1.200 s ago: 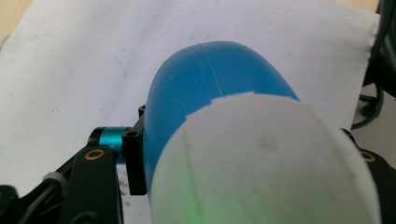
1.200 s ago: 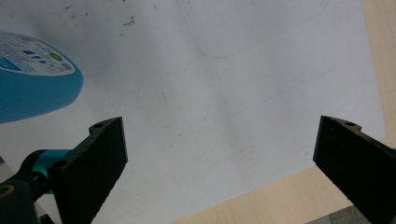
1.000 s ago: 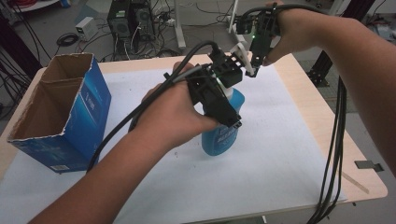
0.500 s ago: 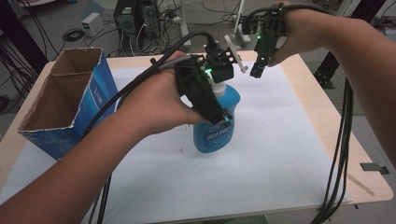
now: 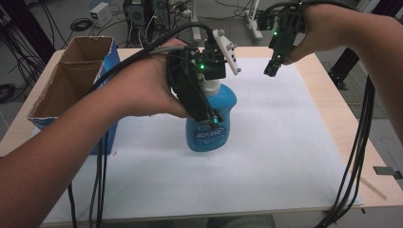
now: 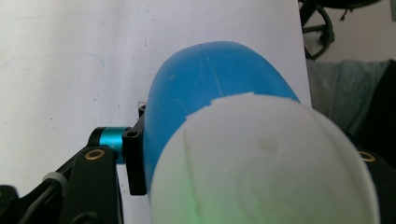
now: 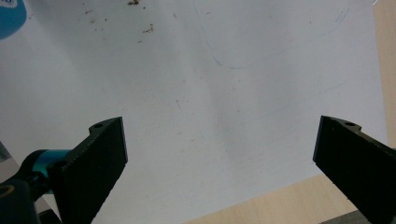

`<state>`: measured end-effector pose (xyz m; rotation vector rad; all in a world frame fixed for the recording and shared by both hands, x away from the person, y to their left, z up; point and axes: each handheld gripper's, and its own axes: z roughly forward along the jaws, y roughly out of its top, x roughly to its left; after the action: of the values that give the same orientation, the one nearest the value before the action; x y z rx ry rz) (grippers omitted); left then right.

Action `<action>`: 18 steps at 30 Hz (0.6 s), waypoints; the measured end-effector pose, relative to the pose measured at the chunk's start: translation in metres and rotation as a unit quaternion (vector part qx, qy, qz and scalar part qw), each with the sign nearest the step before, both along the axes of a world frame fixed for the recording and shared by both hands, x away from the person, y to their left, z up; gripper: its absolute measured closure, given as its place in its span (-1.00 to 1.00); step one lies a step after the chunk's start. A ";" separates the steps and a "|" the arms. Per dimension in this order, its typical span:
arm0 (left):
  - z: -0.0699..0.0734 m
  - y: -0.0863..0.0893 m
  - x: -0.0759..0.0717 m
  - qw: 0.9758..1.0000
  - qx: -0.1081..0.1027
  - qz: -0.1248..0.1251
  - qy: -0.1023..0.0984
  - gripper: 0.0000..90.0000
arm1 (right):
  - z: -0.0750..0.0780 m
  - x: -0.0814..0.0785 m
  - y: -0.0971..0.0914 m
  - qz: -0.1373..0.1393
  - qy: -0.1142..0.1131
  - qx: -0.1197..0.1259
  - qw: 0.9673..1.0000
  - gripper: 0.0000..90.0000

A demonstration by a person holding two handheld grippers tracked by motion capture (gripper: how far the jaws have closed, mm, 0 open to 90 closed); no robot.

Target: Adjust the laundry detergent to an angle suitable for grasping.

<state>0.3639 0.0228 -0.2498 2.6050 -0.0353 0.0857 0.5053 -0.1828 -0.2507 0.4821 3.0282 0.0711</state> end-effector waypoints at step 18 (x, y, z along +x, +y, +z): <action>-0.020 0.020 0.005 0.993 0.003 -0.119 -0.009 -0.16 | -0.004 -0.005 0.009 0.010 0.001 -0.005 1.000 -0.96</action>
<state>0.3686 0.0433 -0.2695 2.5850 -0.3522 0.0232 0.5000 -0.1735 -0.2548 0.4507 3.0345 0.0565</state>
